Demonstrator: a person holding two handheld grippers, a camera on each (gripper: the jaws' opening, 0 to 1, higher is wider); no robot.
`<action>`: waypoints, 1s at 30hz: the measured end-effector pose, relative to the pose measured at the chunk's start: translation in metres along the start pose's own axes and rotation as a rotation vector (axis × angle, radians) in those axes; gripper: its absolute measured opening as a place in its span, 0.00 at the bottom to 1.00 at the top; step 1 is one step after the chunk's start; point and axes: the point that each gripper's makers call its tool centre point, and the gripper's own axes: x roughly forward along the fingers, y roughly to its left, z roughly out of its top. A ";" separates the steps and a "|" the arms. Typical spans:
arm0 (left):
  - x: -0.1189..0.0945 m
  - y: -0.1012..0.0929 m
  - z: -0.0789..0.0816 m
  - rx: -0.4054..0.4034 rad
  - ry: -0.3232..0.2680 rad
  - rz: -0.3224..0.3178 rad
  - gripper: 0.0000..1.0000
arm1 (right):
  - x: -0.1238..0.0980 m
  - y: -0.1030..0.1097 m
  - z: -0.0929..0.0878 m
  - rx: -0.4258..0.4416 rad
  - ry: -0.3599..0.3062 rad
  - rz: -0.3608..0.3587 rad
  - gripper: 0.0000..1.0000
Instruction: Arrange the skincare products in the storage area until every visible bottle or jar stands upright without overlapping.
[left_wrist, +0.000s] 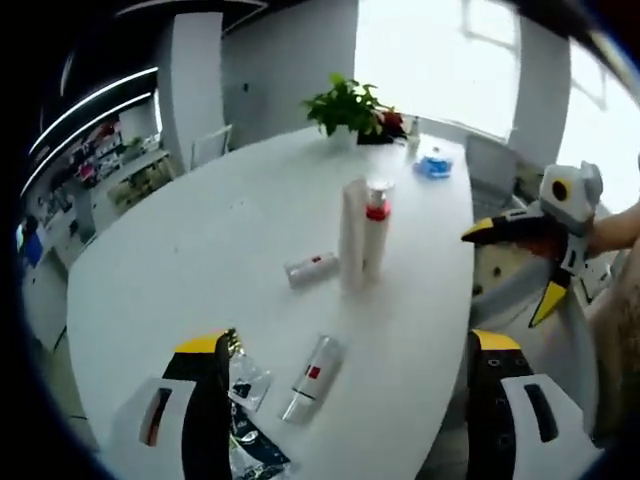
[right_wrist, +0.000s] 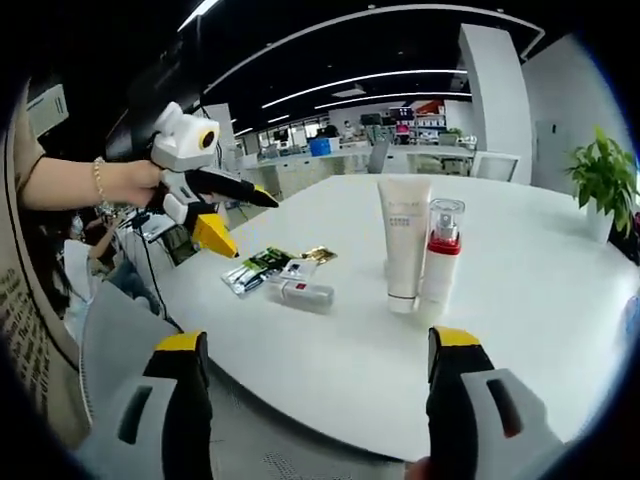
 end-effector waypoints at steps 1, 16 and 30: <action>-0.003 0.000 -0.003 -0.011 -0.004 0.010 0.97 | 0.000 -0.001 0.000 -0.005 0.002 0.000 0.91; -0.046 0.016 -0.054 -0.274 -0.075 0.168 0.97 | 0.006 -0.009 -0.004 -0.011 0.018 -0.019 0.88; -0.073 -0.001 -0.103 -0.427 -0.079 0.223 0.97 | 0.010 -0.004 -0.007 0.008 0.038 -0.007 0.87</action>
